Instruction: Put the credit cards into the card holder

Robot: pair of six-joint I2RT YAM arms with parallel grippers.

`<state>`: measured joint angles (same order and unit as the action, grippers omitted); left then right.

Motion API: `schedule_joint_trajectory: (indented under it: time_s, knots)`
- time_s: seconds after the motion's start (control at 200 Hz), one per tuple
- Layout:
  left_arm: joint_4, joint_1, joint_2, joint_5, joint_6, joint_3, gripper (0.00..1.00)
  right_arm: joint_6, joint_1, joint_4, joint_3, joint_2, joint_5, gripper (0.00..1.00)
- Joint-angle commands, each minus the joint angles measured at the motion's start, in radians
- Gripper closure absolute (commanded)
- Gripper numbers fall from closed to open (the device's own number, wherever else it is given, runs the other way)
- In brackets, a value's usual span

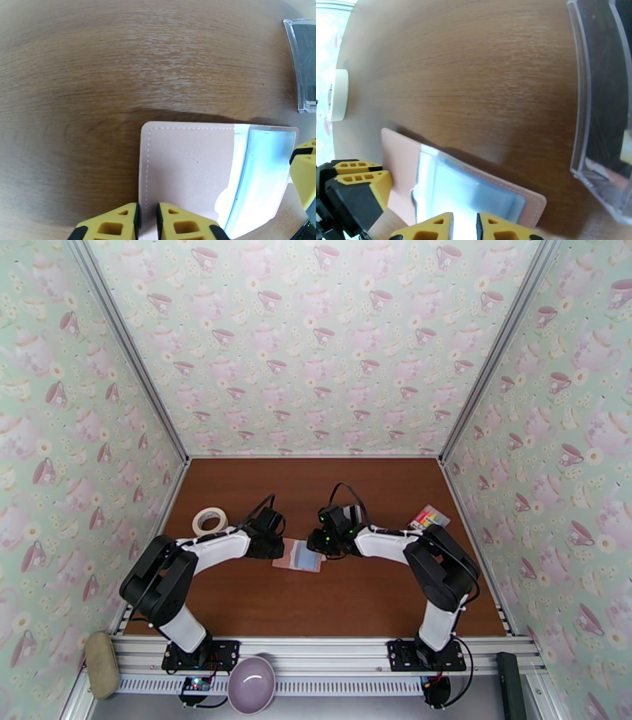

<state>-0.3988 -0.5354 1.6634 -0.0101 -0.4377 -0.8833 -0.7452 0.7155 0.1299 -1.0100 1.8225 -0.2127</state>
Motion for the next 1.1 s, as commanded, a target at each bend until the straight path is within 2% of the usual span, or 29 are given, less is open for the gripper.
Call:
schedule_joint_trajectory:
  time_s: [0.0,0.486,0.566,0.696,0.756,0.982,1.092]
  knots:
    - [0.000,0.001,-0.011,-0.011,-0.009,0.019,0.80,0.028,0.013,0.046,-0.039,0.028,0.034,0.77]
    - [0.008,0.004,-0.013,-0.029,-0.008,0.018,0.76,0.017,0.076,0.059,-0.070,0.084,0.058,0.77]
    - [0.012,0.008,-0.031,-0.034,-0.009,0.029,0.69,0.012,0.076,0.056,-0.061,0.077,0.063,0.77]
    - [-0.012,0.027,-0.080,-0.039,-0.006,0.031,0.45,0.006,0.076,0.042,-0.049,0.078,0.057,0.77]
    - [-0.028,0.033,-0.111,-0.045,-0.005,0.026,0.41,0.000,0.076,0.036,-0.045,0.078,0.055,0.77]
    - [-0.015,0.019,-0.215,-0.141,-0.013,0.021,0.43,-0.014,0.077,0.011,-0.027,0.073,0.048,0.77]
    - [0.015,-0.002,-0.248,-0.193,-0.018,0.031,0.53,-0.016,0.076,0.006,-0.021,0.073,0.045,0.77]
